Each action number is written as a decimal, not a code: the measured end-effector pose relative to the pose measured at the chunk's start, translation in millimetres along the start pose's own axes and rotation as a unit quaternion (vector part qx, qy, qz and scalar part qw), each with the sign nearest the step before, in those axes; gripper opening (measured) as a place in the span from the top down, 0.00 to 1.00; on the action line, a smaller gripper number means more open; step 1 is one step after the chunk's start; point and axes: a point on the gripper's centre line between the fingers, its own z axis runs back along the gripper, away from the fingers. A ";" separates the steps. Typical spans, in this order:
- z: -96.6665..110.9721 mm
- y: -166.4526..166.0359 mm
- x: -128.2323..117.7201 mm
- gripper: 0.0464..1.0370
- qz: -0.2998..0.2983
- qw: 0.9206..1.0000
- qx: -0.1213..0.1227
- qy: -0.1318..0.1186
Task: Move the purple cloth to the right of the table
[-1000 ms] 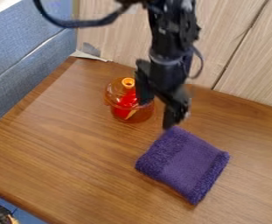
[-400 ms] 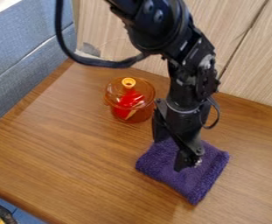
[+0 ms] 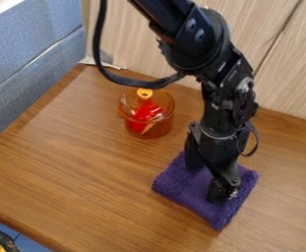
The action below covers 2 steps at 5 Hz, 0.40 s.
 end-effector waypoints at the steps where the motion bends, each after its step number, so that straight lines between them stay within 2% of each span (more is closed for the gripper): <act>1: -4.2 2.0 -7.0 0.04 0.006 1.000 0.009 0.001; 2: -4.4 7.5 -23.6 0.04 0.027 0.999 0.026 0.000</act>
